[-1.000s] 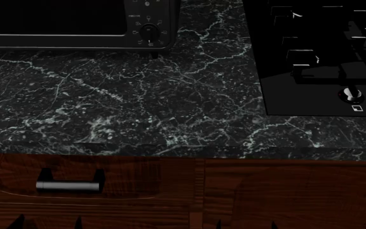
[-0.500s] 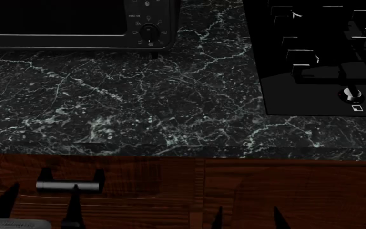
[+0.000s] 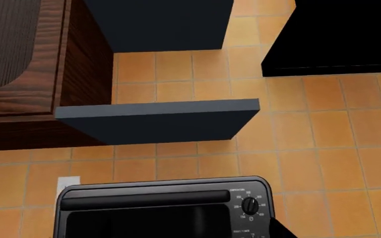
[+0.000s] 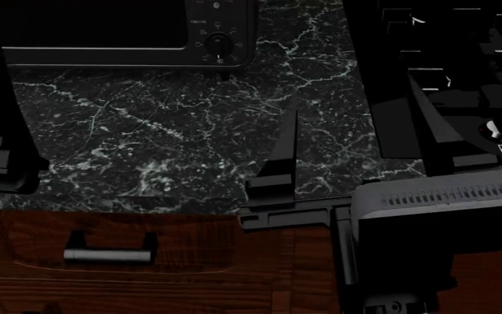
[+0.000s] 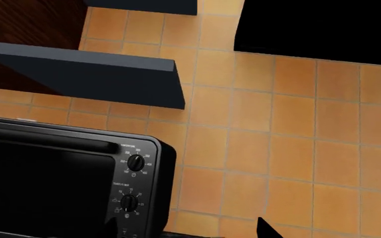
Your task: Decrease the toaster oven temperature.
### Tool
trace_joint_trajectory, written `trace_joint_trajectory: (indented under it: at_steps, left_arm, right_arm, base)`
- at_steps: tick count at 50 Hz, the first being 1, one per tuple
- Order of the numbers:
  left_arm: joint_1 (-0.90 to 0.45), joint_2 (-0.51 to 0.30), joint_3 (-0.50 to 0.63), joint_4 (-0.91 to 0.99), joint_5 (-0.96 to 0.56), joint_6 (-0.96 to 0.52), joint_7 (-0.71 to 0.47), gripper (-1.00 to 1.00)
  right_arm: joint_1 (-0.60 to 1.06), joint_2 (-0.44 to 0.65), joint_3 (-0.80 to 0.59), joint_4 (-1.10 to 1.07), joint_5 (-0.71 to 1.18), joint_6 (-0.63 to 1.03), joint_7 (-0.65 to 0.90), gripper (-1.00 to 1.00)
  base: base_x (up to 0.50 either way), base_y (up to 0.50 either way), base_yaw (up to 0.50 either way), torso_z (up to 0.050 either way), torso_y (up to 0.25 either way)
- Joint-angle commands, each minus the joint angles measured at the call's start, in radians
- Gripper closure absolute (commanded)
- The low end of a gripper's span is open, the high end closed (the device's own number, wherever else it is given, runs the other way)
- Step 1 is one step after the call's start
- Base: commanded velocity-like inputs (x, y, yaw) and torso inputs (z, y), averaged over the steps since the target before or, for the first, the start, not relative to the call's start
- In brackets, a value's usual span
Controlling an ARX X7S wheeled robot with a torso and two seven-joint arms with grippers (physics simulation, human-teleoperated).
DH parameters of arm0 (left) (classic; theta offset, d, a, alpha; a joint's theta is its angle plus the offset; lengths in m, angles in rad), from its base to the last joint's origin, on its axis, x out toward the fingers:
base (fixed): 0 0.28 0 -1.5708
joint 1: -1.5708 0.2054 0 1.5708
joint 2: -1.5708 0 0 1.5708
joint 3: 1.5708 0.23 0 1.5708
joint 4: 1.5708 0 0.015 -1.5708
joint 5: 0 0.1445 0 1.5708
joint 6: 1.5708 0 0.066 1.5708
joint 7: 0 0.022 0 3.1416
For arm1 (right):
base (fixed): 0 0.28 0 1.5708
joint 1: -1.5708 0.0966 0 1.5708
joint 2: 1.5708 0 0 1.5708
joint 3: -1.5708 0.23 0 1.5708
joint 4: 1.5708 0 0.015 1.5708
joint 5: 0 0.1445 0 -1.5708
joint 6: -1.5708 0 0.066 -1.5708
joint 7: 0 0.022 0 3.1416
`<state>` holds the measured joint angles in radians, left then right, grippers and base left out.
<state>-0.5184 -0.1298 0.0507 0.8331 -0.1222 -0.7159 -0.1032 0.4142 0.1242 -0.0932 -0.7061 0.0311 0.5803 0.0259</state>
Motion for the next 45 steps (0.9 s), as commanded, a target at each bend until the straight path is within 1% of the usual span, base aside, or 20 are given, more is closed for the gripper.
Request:
trace_joint_trajectory:
  at_steps: [1,5,28,45]
  left_arm:
    - [-0.044,-0.016,-0.010,0.057,0.001,-0.037,-0.025,-1.00]
    - [-0.047,-0.009,-0.016,0.048,-0.012,-0.030,-0.029,-1.00]
    - [-0.034,-0.031,-0.009,0.046,-0.014,0.000,-0.056,-1.00]
    - [-0.025,-0.041,-0.013,0.031,-0.024,0.024,-0.071,-1.00]
  right_arm:
    - [0.058,0.007,-0.004,-0.058,0.025,0.047,-0.005,-1.00]
    - [0.056,0.012,-0.007,-0.050,0.028,0.031,-0.005,-1.00]
    - [0.060,0.030,-0.022,-0.054,0.048,0.045,0.013,-1.00]
    - [0.062,0.009,0.016,-0.071,0.105,0.088,0.040,-1.00]
  base:
    - [0.00,0.29,0.00,0.000,0.000]
    - [0.00,0.29,0.00,0.000,0.000]
    - [0.00,0.29,0.00,0.000,0.000]
    - [0.00,0.00,0.00,0.000,0.000]
